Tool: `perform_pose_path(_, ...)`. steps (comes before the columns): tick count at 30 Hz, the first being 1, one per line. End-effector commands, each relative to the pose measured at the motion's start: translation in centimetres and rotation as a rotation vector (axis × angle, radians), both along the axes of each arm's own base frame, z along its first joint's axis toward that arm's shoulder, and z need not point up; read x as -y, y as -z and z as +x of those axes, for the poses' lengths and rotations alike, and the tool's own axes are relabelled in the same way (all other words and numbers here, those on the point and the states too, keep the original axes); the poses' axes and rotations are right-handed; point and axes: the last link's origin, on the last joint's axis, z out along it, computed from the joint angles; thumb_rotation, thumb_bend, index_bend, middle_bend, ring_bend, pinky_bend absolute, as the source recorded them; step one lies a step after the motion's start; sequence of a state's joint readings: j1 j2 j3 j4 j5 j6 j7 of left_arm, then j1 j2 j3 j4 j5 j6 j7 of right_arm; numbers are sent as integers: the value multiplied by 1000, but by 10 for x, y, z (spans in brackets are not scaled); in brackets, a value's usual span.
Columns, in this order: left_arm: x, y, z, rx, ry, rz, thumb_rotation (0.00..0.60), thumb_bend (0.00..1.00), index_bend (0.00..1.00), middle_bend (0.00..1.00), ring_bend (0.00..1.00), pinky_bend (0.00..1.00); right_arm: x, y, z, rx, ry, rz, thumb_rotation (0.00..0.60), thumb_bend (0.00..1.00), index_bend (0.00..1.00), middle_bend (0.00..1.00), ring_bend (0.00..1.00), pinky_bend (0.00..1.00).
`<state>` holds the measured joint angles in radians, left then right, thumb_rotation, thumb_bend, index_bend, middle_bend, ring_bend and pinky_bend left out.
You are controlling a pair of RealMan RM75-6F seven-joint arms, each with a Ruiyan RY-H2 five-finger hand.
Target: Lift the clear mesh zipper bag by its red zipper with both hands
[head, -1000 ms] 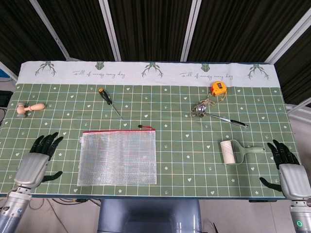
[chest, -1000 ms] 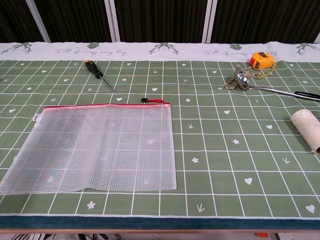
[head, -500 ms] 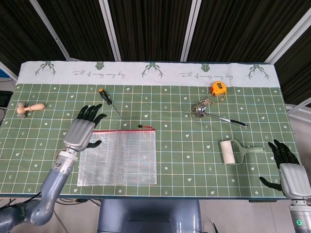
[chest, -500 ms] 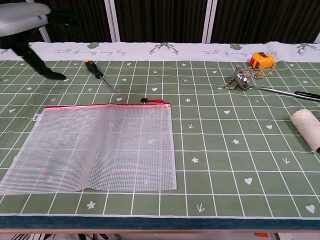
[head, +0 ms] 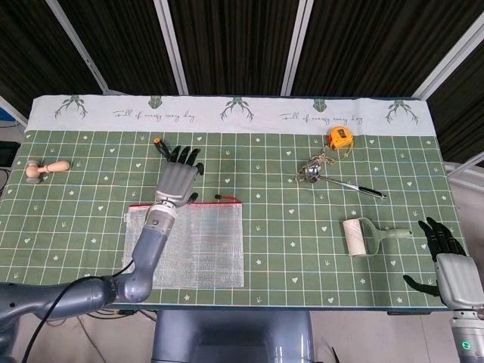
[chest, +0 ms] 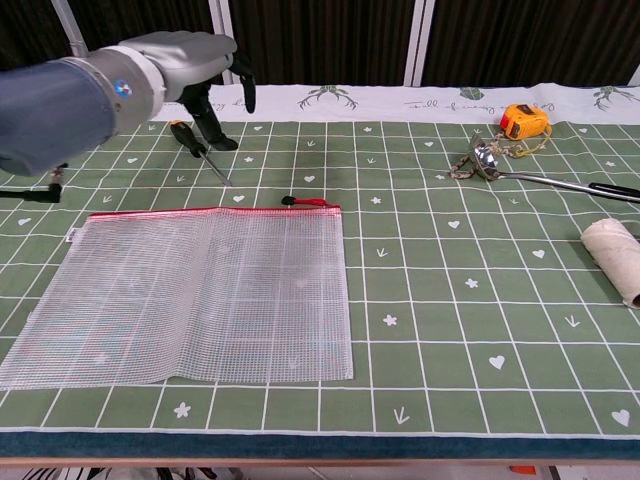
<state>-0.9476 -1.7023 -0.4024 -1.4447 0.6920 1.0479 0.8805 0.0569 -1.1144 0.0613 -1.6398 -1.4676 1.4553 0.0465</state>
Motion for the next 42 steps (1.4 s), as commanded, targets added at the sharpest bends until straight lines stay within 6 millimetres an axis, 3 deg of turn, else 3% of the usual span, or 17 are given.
perform_pose_path(1,-6,18,14,-12,-13,-11,600,226,420,102,0,0,0,0,0,6,4,1,600,135,0,0,0,187)
perform_pose_path(21,-15,86,31,-119,-58,-58,600,307,459,107,0,0,1,-2,-1,36,29,2,600,142,0,0,0,187)
perform_pose_path(30,-13,105,33,-152,-64,-74,600,310,485,112,0,0,0,-3,-2,45,36,3,600,144,0,0,0,187)
perform_pose_path(42,-17,116,33,-161,-80,-73,600,343,488,113,0,0,0,-4,-2,56,44,8,600,147,0,0,0,187)
